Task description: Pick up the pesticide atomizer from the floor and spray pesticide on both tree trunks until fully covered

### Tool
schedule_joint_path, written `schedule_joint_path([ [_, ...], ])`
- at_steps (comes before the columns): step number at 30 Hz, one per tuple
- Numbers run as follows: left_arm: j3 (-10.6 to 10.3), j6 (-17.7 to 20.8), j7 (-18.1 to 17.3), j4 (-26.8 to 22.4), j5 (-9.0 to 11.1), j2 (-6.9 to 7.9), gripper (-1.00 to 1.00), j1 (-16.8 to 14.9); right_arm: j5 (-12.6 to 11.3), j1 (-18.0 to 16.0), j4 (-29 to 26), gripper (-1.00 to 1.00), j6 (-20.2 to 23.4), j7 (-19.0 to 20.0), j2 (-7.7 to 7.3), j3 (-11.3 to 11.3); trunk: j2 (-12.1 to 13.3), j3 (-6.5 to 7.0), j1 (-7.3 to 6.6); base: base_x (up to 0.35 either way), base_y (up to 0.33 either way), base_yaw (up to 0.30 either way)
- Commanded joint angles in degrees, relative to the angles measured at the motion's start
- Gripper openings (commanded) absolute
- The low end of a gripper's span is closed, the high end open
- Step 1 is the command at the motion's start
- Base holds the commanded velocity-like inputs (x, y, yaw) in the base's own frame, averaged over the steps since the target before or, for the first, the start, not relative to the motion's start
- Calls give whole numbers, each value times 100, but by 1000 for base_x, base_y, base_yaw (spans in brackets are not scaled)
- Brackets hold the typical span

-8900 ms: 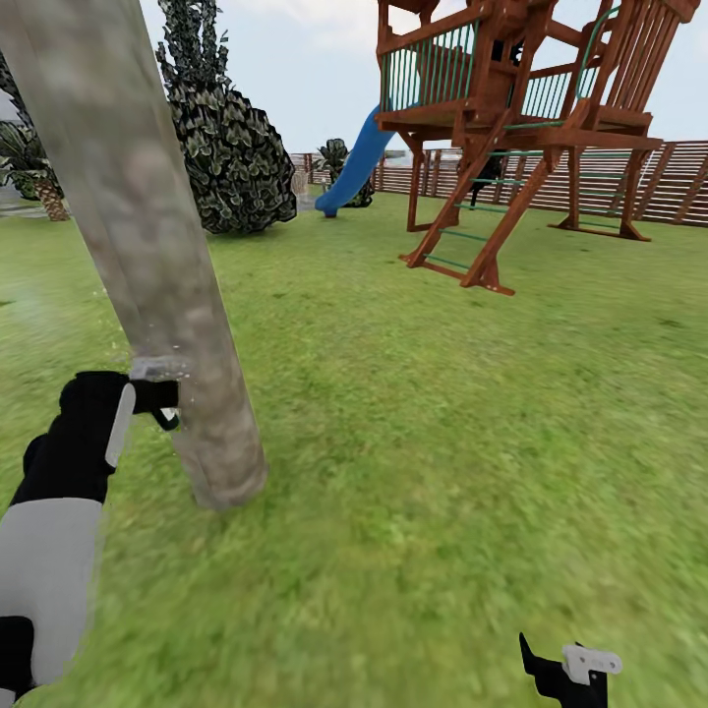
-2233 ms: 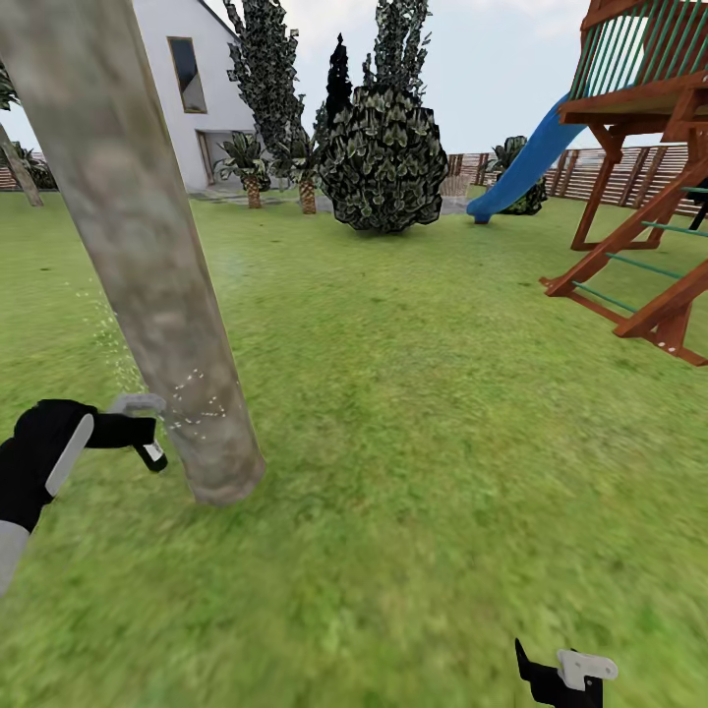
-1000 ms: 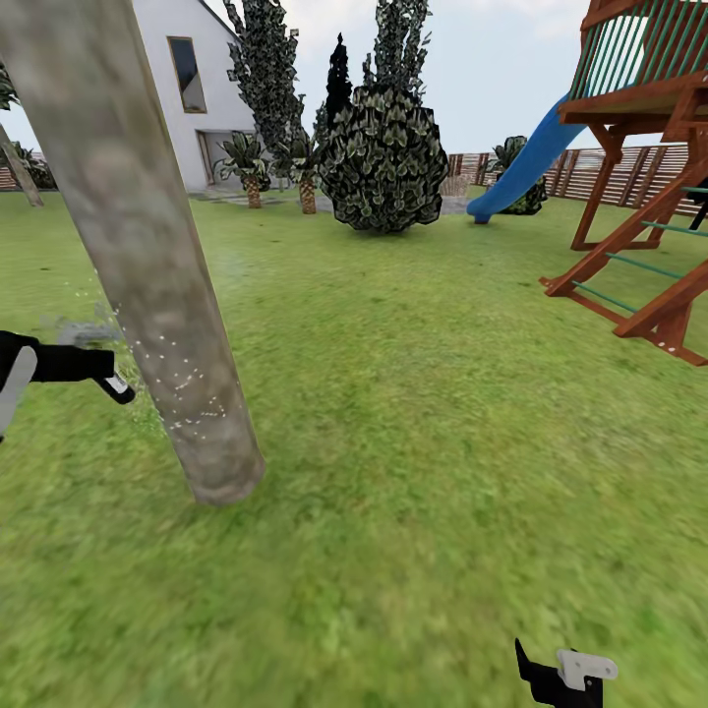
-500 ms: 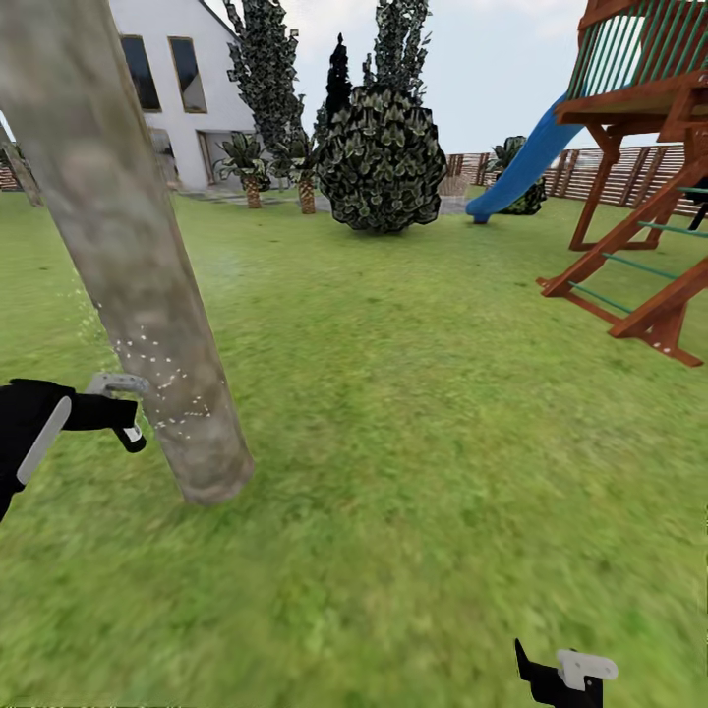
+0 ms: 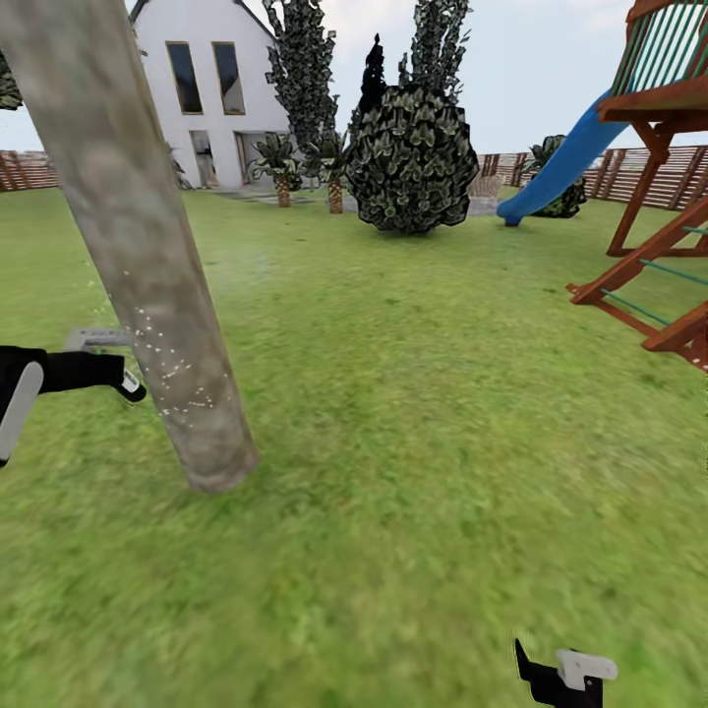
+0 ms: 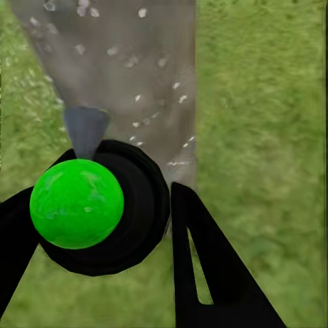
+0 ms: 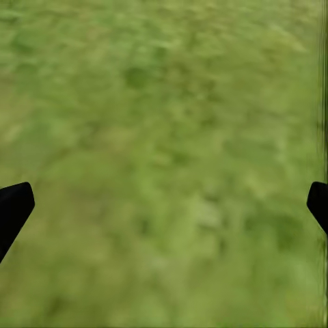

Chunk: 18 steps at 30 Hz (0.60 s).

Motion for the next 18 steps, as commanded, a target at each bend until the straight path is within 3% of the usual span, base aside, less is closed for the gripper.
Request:
schedule_joint_path([
  [1,-1,0,-3,-17,4,4,-100,19,1,0,0,100,0,0,1,0,0,0,0,0,-273,1],
  [6,-51,0,-26,42,6,-5,-100,90,8,0,0,100,0,0,4,0,0,0,0,0,-273,0],
  [11,-54,-41,-39,243,-53,4,-100,676,11,0,6,100,0,-1,9,0,0,0,0,0,-274,0],
  [18,-11,-5,-39,208,-56,12,-100,642,15,0,9,100,0,-1,9,0,0,0,0,0,-276,0],
])
